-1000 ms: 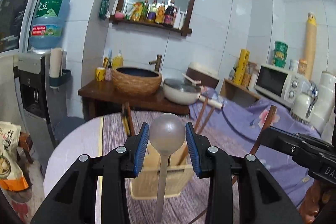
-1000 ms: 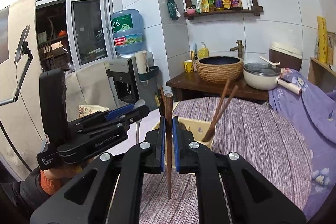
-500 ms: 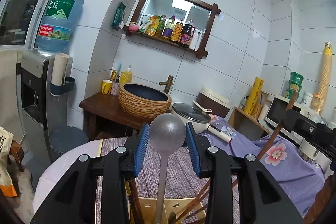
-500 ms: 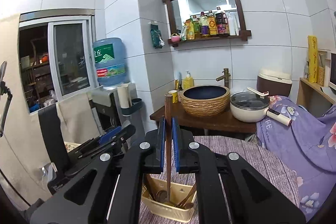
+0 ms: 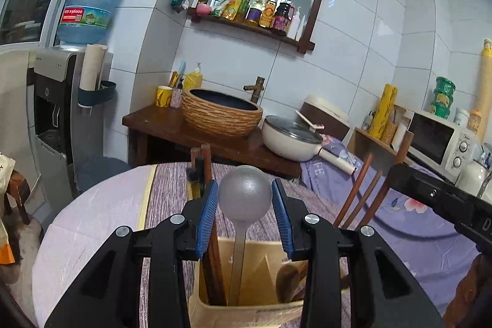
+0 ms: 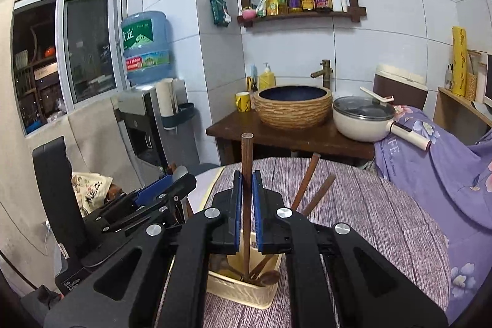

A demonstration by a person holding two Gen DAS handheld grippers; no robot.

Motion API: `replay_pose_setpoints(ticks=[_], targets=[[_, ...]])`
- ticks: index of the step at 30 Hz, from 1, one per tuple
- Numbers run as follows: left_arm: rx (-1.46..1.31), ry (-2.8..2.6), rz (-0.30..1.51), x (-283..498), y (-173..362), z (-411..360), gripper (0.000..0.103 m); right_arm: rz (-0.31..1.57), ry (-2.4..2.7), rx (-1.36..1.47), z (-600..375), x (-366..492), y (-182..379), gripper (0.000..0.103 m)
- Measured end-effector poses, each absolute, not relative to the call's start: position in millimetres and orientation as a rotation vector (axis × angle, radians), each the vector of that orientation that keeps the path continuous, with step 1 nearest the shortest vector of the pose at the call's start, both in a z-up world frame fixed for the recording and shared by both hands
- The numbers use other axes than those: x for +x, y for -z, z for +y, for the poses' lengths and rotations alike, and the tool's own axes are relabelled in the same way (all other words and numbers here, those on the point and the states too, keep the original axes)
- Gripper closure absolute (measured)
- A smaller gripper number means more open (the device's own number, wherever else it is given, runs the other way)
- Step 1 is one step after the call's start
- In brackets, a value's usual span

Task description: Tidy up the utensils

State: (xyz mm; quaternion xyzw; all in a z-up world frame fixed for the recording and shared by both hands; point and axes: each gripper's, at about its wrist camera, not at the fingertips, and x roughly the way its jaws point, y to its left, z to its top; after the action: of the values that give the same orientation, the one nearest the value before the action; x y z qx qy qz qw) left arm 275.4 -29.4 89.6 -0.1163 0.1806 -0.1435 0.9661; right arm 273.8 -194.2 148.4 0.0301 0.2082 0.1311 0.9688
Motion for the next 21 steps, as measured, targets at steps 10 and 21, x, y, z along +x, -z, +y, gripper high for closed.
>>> replay_pose_setpoints(ticks=[10,21], targets=[[-0.154,0.292,0.38,262.7,-78.2,-32.7,0.065,0.47,-0.255,0.0,-189.9,273.1,-124.9,0.095],[-0.097,0.216,0.31,210.3,-93.8,-6.3,0.025,0.34,-0.213,0.008,-211.7,224.9,-139.1,0.047]])
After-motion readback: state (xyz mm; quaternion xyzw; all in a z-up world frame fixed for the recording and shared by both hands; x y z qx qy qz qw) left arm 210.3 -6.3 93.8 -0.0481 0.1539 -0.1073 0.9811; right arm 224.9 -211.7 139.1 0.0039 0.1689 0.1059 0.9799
